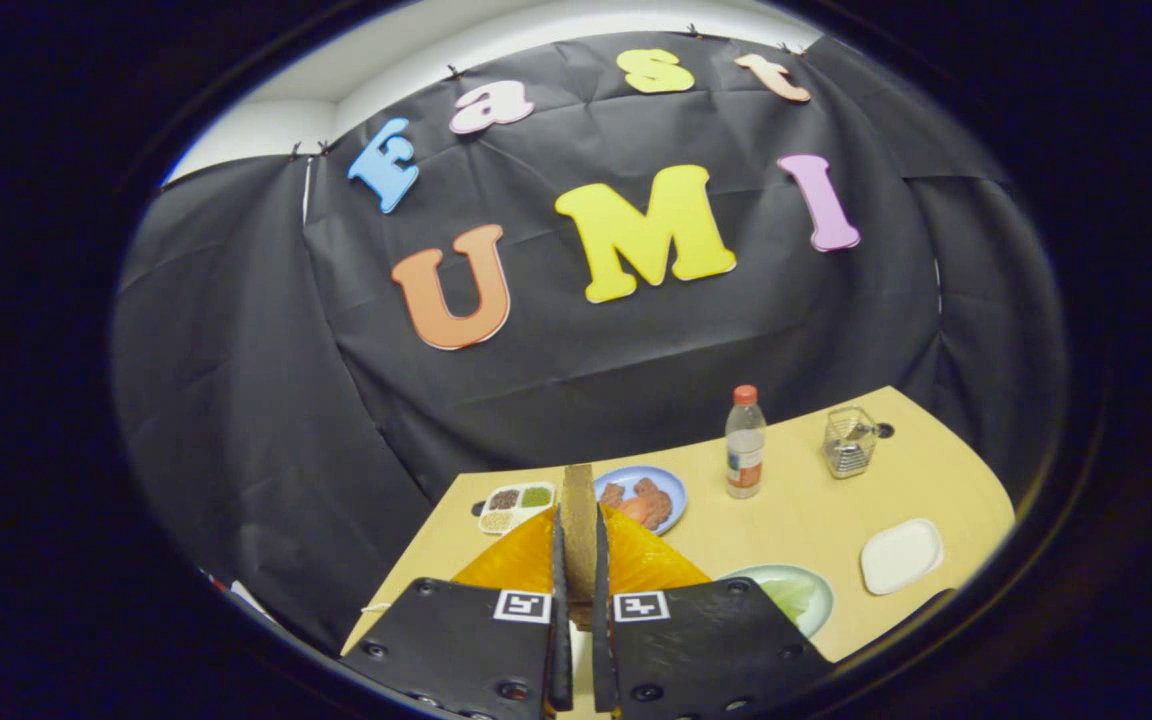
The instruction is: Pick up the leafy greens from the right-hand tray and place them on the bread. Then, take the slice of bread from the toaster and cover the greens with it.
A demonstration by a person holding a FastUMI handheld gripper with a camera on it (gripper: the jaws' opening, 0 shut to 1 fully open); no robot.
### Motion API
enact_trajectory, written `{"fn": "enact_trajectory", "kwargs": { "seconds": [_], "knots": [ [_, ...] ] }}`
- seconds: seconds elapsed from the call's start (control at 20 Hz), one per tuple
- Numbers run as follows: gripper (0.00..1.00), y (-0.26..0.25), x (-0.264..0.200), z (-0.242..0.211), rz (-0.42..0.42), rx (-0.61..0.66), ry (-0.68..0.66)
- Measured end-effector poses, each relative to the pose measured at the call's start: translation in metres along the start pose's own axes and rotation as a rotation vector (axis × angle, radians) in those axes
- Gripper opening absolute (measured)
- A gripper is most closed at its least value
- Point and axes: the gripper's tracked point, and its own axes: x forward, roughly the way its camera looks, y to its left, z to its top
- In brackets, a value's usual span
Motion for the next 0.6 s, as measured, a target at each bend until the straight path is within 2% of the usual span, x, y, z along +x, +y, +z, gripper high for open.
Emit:
{"fn": "enact_trajectory", "kwargs": {
  "seconds": [0.1,0.3,0.6],
  "knots": [
    [0.08,-0.033,-0.001,-0.007,-0.042,-0.023,-0.001],
    [0.08,-0.082,0.019,-0.058,-0.097,-0.017,0.087],
    [0.08,-0.096,0.044,-0.126,-0.070,0.018,0.192]
  ]
}}
